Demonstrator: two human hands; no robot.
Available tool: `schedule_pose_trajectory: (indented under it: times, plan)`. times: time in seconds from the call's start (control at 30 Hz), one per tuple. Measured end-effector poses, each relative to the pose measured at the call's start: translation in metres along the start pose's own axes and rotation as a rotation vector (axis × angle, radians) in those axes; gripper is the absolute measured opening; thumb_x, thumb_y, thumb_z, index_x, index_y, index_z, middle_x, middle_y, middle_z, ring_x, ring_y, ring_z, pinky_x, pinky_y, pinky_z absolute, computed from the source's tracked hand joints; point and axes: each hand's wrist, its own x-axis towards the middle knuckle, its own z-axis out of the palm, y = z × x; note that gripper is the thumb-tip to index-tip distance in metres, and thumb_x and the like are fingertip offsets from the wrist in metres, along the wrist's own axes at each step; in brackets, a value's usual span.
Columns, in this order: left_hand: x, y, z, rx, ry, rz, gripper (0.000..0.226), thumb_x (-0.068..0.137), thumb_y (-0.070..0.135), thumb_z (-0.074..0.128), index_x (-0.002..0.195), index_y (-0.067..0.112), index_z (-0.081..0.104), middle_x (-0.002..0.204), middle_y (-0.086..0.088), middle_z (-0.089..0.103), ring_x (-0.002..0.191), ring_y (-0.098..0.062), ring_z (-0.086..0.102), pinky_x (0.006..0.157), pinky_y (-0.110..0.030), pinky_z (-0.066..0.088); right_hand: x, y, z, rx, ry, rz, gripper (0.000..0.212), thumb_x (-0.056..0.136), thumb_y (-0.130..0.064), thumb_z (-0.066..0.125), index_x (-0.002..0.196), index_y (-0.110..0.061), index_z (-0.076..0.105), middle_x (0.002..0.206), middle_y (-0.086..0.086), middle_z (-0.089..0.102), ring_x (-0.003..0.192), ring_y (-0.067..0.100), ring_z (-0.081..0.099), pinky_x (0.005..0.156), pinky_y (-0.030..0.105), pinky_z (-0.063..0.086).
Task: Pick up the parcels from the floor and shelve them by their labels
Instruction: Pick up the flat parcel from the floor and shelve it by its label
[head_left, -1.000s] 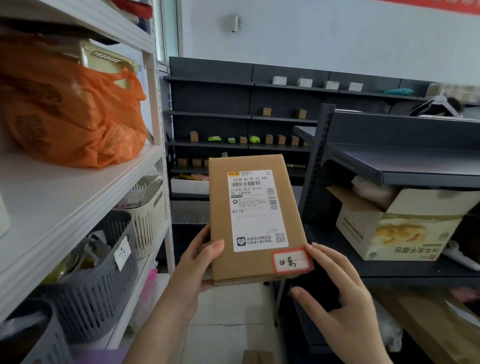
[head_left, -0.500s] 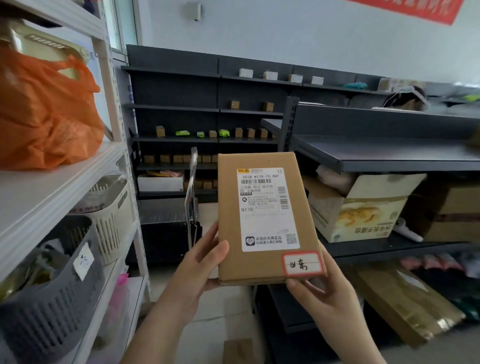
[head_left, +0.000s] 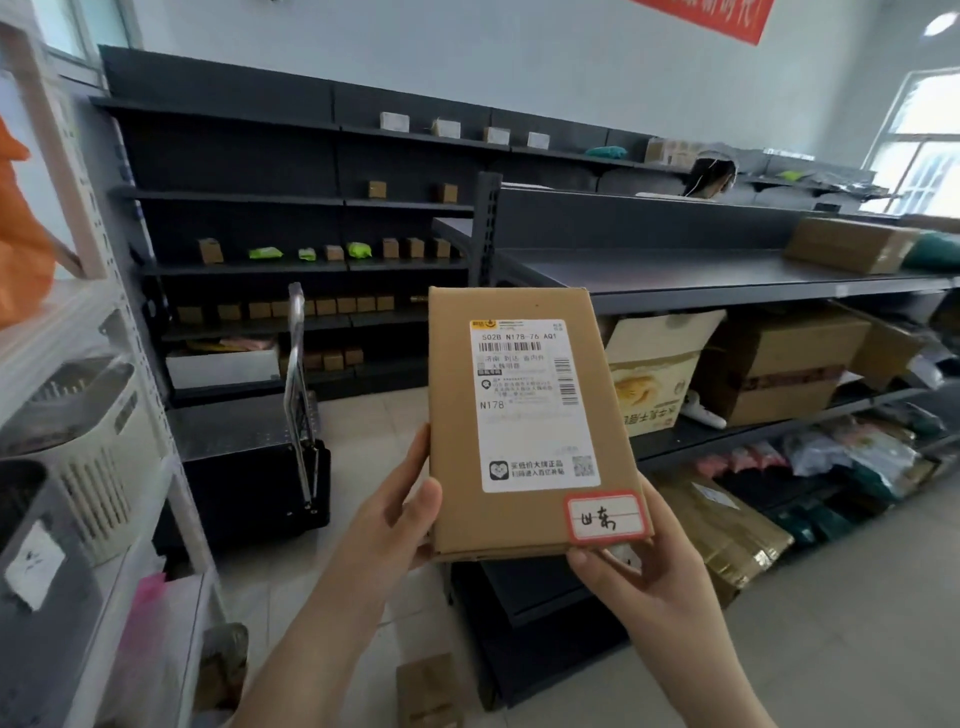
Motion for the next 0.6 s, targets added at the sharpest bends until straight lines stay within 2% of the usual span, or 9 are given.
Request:
schedule_pose_trajectory:
  times: [0.17, 0.23, 0.3, 0.37, 0.47, 0.53, 0.6]
  plan:
    - [0.008, 0.001, 0.016, 0.05, -0.108, 0.038, 0.095, 0.024, 0.089, 0.057, 0.112, 0.058, 0.037, 0.122, 0.029, 0.054, 0.109, 0.014, 0.053, 0.078, -0.007, 0.048, -0.007, 0.002, -0.013, 0.018, 0.093, 0.003, 0.08, 0.055, -0.025, 0.076, 0.13, -0.029, 0.049, 0.113, -0.016, 0.067, 0.106, 0.004, 0.062, 0.096, 0.042, 0.049]
    - [0.011, -0.001, 0.023, 0.042, -0.158, 0.066, 0.106, 0.024, 0.088, 0.058, 0.121, 0.052, 0.034, 0.125, 0.028, 0.049, 0.11, 0.02, 0.047, 0.079, -0.003, 0.044, -0.009, 0.003, -0.021, 0.023, 0.112, 0.01, 0.08, 0.058, -0.03, 0.083, 0.131, -0.029, 0.048, 0.114, -0.016, 0.067, 0.106, 0.005, 0.062, 0.096, 0.044, 0.049]
    - [0.015, -0.004, 0.03, 0.07, -0.224, 0.075, 0.123, 0.026, 0.087, 0.059, 0.136, 0.041, 0.027, 0.13, 0.027, 0.045, 0.111, 0.022, 0.044, 0.08, -0.001, 0.042, -0.01, 0.004, -0.028, 0.025, 0.125, 0.008, 0.09, 0.049, -0.043, 0.085, 0.13, -0.032, 0.048, 0.116, -0.016, 0.066, 0.109, 0.006, 0.061, 0.095, 0.044, 0.049]
    - [0.022, -0.006, 0.039, 0.109, -0.288, 0.073, 0.133, 0.028, 0.086, 0.06, 0.143, 0.032, 0.022, 0.134, 0.027, 0.044, 0.114, 0.02, 0.045, 0.081, -0.001, 0.042, -0.009, 0.007, -0.039, 0.025, 0.155, 0.005, 0.094, 0.042, -0.049, 0.083, 0.129, -0.035, 0.049, 0.117, -0.015, 0.066, 0.109, 0.008, 0.061, 0.093, 0.041, 0.05]
    - [0.035, -0.01, 0.055, 0.17, -0.346, 0.059, 0.137, 0.025, 0.087, 0.058, 0.144, 0.034, 0.017, 0.141, 0.025, 0.039, 0.124, 0.014, 0.039, 0.096, -0.007, 0.039, -0.006, 0.01, -0.058, 0.026, 0.179, -0.007, 0.09, 0.042, -0.049, 0.082, 0.126, -0.036, 0.051, 0.113, -0.014, 0.068, 0.107, 0.01, 0.062, 0.084, 0.028, 0.054]
    - [0.045, -0.012, 0.071, 0.187, -0.385, 0.048, 0.139, 0.024, 0.086, 0.061, 0.144, 0.035, 0.016, 0.139, 0.025, 0.04, 0.124, 0.012, 0.042, 0.098, -0.01, 0.04, -0.001, 0.013, -0.075, 0.033, 0.203, -0.015, 0.096, 0.039, -0.055, 0.083, 0.126, -0.033, 0.052, 0.111, -0.014, 0.069, 0.104, 0.011, 0.063, 0.079, 0.02, 0.053]
    - [0.056, -0.014, 0.087, 0.198, -0.408, 0.043, 0.14, 0.022, 0.084, 0.064, 0.144, 0.035, 0.016, 0.137, 0.026, 0.041, 0.121, 0.012, 0.044, 0.098, -0.012, 0.041, 0.006, 0.016, -0.092, 0.026, 0.227, -0.016, 0.092, 0.041, -0.048, 0.083, 0.127, -0.031, 0.052, 0.11, -0.016, 0.068, 0.103, 0.01, 0.063, 0.079, 0.019, 0.053]
